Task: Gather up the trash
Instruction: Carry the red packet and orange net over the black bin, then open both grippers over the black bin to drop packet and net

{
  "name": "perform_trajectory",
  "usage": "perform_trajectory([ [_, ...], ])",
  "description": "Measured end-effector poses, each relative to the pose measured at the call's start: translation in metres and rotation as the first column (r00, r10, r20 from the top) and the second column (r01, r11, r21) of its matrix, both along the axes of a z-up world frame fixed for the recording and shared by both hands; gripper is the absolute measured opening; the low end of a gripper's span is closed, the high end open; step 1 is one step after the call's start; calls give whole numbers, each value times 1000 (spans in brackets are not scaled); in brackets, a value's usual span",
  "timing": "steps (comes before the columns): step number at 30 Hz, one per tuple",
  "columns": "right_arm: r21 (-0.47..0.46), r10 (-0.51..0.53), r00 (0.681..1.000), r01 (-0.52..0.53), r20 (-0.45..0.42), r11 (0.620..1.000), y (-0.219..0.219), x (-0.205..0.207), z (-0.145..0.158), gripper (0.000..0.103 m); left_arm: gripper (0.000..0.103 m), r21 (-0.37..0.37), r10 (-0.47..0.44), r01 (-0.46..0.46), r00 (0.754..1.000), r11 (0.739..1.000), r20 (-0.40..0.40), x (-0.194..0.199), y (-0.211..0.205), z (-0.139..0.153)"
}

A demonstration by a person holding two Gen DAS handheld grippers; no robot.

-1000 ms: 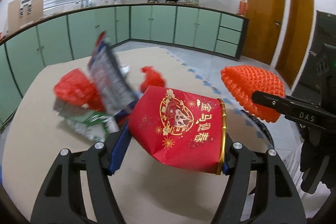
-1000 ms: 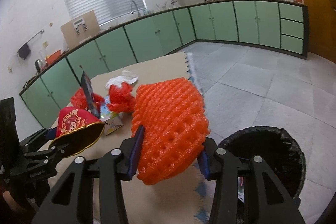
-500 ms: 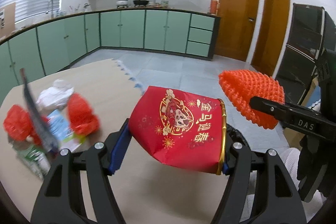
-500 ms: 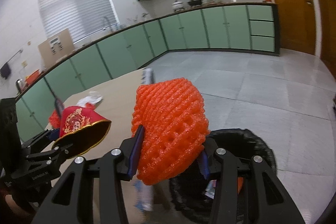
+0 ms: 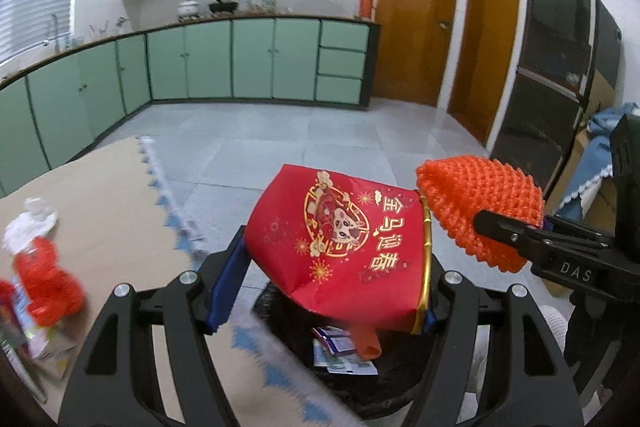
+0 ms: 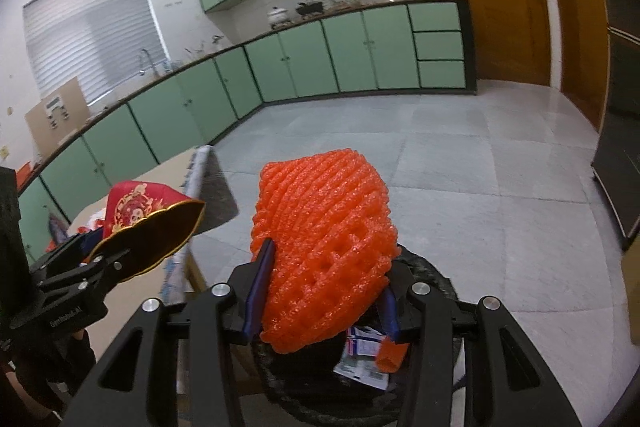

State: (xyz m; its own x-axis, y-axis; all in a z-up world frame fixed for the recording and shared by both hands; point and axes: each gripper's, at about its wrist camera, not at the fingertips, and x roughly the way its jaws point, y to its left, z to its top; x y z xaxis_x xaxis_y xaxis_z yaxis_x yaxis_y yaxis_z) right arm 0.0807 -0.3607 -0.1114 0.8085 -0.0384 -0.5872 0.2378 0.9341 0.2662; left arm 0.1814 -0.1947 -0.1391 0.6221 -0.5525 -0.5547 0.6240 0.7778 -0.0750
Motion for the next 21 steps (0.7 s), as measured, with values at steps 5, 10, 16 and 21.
perform_trajectory([
  [5, 4, -42, 997, 43, -71, 999, -22, 12, -18, 52, 74, 41, -42, 45, 997, 998, -64, 18, -33, -14],
  [10, 3, -68, 992, 69, -104, 998, -34, 16, -29, 57, 80, 41, -69, 73, 992, 996, -104, 24, -46, -22],
  [16, 14, -69, 992, 71, -102, 997, -39, 13, -34, 58, 80, 49, -65, 71, 992, 996, -109, 26, -45, -23],
  [21, 20, -63, 992, 66, -106, 998, -35, 11, -34, 71, 82, 37, -46, 50, 995, 998, -94, 24, -40, -14],
])
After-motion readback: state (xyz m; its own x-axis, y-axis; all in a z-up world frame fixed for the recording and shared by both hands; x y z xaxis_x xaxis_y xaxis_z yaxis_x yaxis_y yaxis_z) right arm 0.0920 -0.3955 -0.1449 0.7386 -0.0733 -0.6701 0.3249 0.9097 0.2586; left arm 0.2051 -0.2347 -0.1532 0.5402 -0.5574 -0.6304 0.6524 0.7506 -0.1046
